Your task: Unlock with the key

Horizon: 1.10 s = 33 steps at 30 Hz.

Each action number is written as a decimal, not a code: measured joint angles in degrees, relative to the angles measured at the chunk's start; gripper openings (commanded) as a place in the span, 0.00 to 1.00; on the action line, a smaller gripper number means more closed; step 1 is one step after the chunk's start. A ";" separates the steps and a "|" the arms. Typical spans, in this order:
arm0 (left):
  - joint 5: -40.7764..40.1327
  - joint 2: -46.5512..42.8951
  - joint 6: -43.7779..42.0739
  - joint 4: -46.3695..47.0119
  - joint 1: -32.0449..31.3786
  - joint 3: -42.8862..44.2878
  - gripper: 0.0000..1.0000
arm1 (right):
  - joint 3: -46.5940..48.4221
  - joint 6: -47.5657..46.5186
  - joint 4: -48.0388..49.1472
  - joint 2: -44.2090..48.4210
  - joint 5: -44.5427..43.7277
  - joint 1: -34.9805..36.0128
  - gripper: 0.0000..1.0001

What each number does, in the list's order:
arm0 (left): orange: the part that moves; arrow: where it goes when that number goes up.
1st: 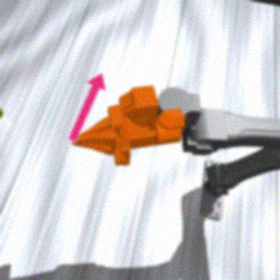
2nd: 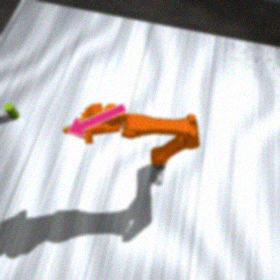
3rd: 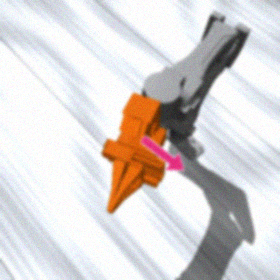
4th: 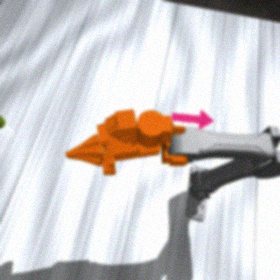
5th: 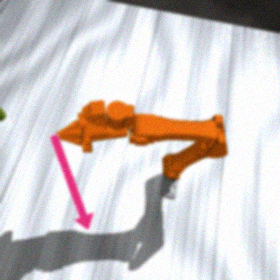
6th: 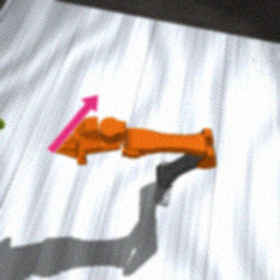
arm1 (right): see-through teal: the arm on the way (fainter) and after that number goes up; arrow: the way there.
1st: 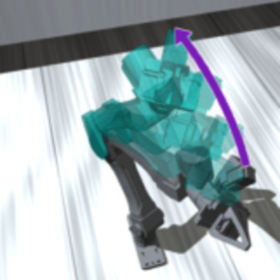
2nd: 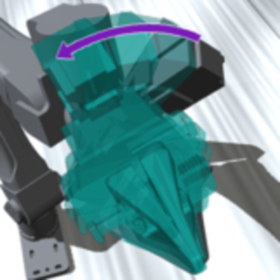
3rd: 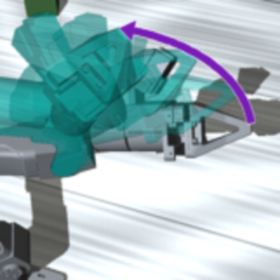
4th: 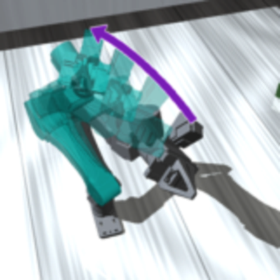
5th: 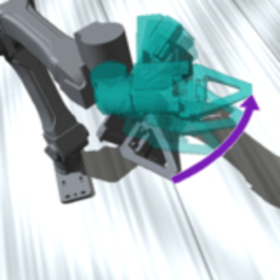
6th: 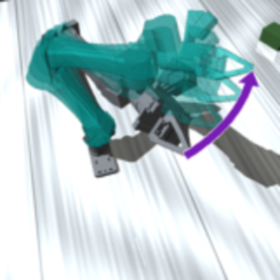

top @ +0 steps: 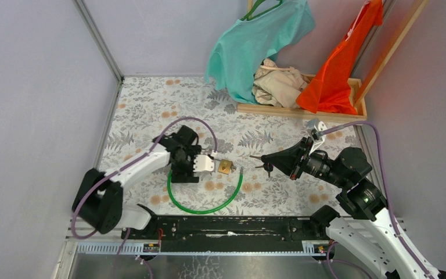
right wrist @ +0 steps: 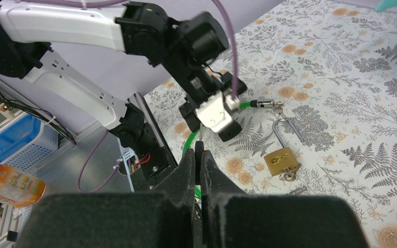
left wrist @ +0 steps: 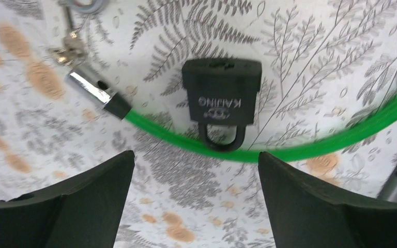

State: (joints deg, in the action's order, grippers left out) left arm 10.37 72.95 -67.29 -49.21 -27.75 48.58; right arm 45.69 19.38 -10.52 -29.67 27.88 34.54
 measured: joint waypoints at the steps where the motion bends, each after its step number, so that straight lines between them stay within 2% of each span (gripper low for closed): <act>1: 0.48 -2.19 -2.25 -0.09 0.85 -0.81 0.86 | 0.17 -0.09 -0.02 -0.02 0.00 0.00 0.00; 6: 2.73 -8.26 -11.50 -0.94 2.38 -7.28 0.81 | 0.42 -0.11 0.00 -0.09 0.02 0.00 0.00; 9: 3.74 -6.97 -14.27 -1.51 2.43 -8.44 0.68 | 0.42 -0.09 0.02 -0.52 0.09 0.00 0.00; 15: 4.42 -1.46 -16.59 -1.27 2.78 -8.44 0.53 | 0.44 -0.04 0.02 -1.03 0.11 0.00 0.00; 22: 4.20 -0.09 -17.97 -0.46 3.43 -9.09 0.51 | 0.44 -0.04 -0.02 -0.94 0.11 0.00 0.00; 26: 3.26 -0.04 -18.62 0.81 4.15 -11.15 0.45 | 0.44 -0.02 0.00 -0.87 0.11 0.00 0.00; 33: 1.64 2.03 -19.10 4.17 5.49 -12.20 0.41 | 0.44 0.26 0.00 -0.87 0.13 0.00 0.00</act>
State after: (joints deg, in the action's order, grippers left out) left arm 12.01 74.98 -86.39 -45.04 -22.26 36.38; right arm 46.13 19.64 -10.52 -30.55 28.01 34.54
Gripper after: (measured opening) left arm 0.433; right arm 0.026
